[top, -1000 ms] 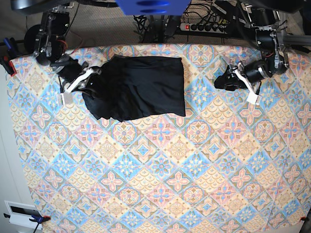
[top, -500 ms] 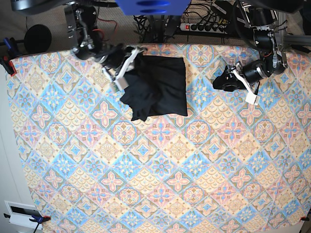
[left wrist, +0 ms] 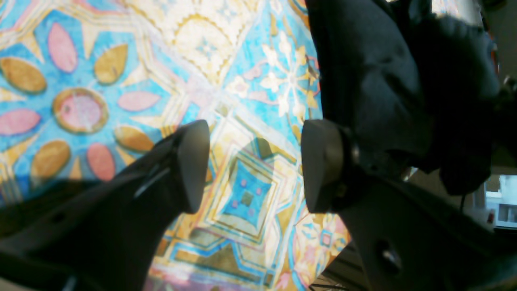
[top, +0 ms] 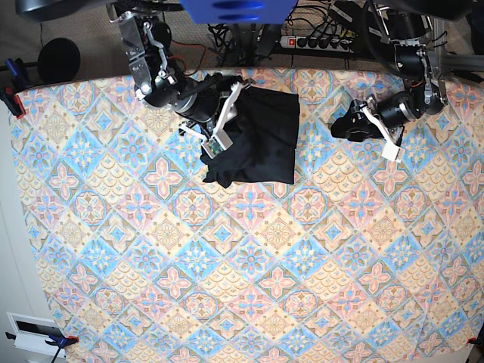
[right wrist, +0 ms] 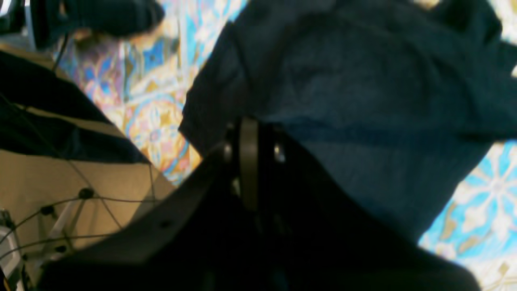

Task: Layout the t-shirt on the table in an organized manner, then fold the t-shirt properly
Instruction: 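Fold the grasped edge over the bundle toward the left gripper, then press the folded edge down onto the bundle with the right gripper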

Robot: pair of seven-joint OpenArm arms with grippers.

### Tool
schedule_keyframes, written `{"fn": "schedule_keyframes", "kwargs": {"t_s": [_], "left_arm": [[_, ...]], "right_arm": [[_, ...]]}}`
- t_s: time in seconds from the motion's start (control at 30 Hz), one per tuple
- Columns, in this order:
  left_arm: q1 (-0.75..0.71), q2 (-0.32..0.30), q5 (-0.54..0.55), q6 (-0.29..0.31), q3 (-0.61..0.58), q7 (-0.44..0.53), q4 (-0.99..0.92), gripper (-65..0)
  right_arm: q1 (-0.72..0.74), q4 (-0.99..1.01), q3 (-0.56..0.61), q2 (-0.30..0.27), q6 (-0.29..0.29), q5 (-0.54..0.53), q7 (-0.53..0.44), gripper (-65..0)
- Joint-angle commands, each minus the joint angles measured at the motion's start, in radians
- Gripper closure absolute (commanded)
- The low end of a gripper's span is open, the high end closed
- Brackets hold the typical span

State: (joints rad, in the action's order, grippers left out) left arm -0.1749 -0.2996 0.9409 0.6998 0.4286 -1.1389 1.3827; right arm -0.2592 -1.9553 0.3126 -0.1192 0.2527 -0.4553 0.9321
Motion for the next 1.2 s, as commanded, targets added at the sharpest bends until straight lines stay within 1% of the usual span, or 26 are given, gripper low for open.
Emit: {"fn": "schedule_keyframes", "kwargs": {"t_s": [0.0,0.13,0.37,0.57,0.83,0.9,0.97,1.07,1.17], "left_arm": [[0.002,-0.011,-0.004,-0.002,0.003,-0.007,0.013,-33.7],[0.002,-0.011,-0.004,-0.002,0.003,-0.007,0.013,-33.7],[0.002,-0.011,-0.004,-0.002,0.003,-0.007,0.013,-33.7],[0.001,-0.011,-0.004,-0.002,0.003,-0.007,0.013,-33.7],[0.002,-0.011,-0.004,-0.002,0.003,-0.007,0.013,-33.7],[0.002,-0.011,-0.004,-0.002,0.003,-0.007,0.013,-33.7],[0.002,-0.011,-0.004,-0.002,0.003,-0.007,0.013,-33.7],[0.002,-0.011,-0.004,-0.002,0.003,-0.007,0.013,-33.7],[0.002,-0.011,-0.004,-0.002,0.003,-0.007,0.013,-33.7]], "right_arm": [[0.008,-0.017,0.001,0.002,0.004,-0.013,-0.017,-0.8],[0.05,-0.011,0.003,0.005,0.004,-0.021,-0.014,-0.8],[0.126,-0.003,0.004,0.063,0.004,-0.015,-0.009,-0.8],[0.14,0.0,0.004,0.114,0.004,-0.013,-0.012,-0.9],[0.14,0.113,0.007,0.117,0.004,-0.013,-0.015,-1.3],[0.14,0.122,0.026,0.117,0.004,-0.012,-0.015,-3.1],[0.14,0.122,0.056,0.117,0.004,-0.012,-0.015,-6.7],[0.14,0.122,0.11,0.117,0.004,-0.012,-0.015,-15.0],[0.142,0.142,0.133,0.118,0.004,-0.012,-0.017,-22.6]]}}
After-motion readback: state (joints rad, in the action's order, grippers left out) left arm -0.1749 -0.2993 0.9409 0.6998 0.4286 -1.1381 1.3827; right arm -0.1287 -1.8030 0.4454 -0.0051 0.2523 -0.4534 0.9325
